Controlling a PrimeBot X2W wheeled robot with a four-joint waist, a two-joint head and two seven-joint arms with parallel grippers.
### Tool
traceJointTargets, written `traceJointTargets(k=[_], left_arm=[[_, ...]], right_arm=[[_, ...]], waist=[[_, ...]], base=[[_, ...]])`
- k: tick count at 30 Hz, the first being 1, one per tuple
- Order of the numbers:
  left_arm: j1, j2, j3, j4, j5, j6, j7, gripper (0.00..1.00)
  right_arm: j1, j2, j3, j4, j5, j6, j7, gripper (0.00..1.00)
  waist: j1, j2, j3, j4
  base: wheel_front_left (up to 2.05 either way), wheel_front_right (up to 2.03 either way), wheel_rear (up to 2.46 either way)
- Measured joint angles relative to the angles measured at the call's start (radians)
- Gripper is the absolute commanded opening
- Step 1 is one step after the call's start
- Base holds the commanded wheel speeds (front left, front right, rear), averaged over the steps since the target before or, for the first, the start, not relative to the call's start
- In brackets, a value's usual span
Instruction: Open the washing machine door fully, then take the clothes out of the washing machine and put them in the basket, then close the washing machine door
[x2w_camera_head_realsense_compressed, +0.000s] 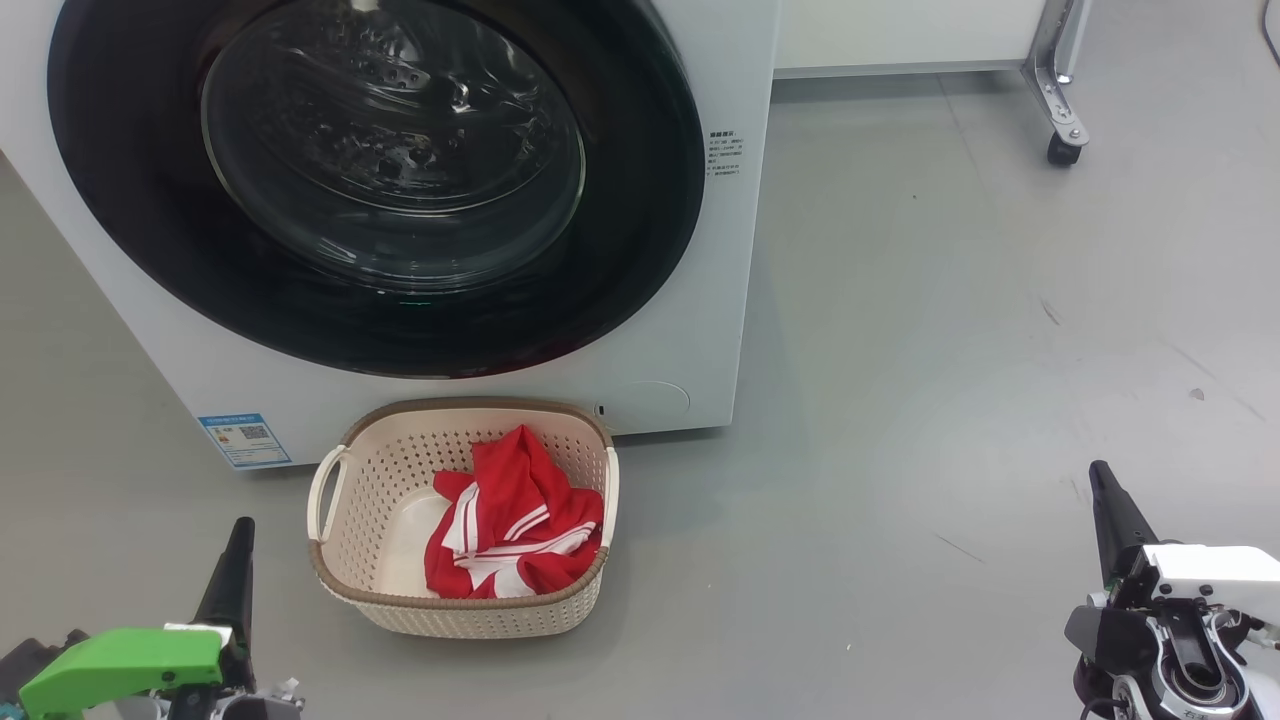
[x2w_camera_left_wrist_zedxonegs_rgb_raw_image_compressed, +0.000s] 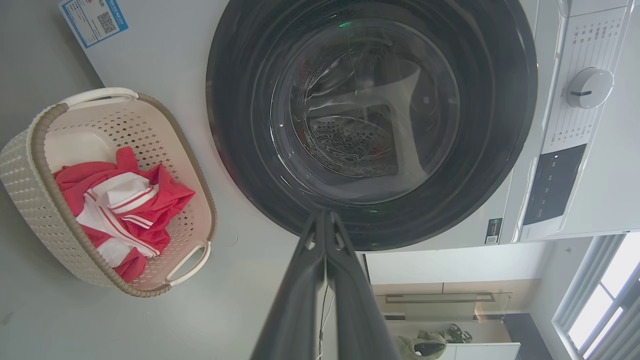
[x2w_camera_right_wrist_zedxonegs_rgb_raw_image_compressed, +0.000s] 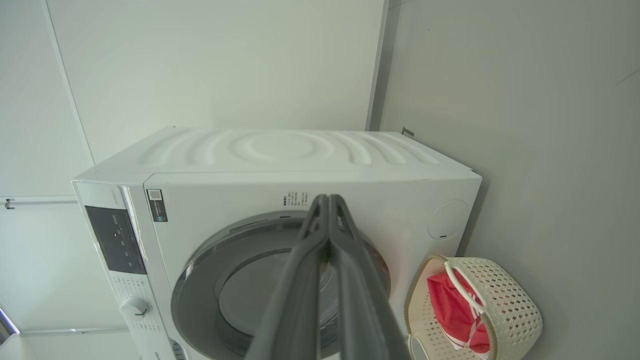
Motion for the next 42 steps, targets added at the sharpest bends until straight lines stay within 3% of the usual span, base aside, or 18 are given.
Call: traceJointTargets(k=[42], left_arm=[[-0.002, -0.001, 0.006, 0.015, 0.0, -0.007, 0.004, 0.0]], right_arm=[[-0.001, 0.0, -0.004, 0.009, 0.0, 0.003, 0.002, 0.0]], waist=[[0.0, 0.0, -0.001, 0.0]], base=[[0.0, 0.0, 0.0]])
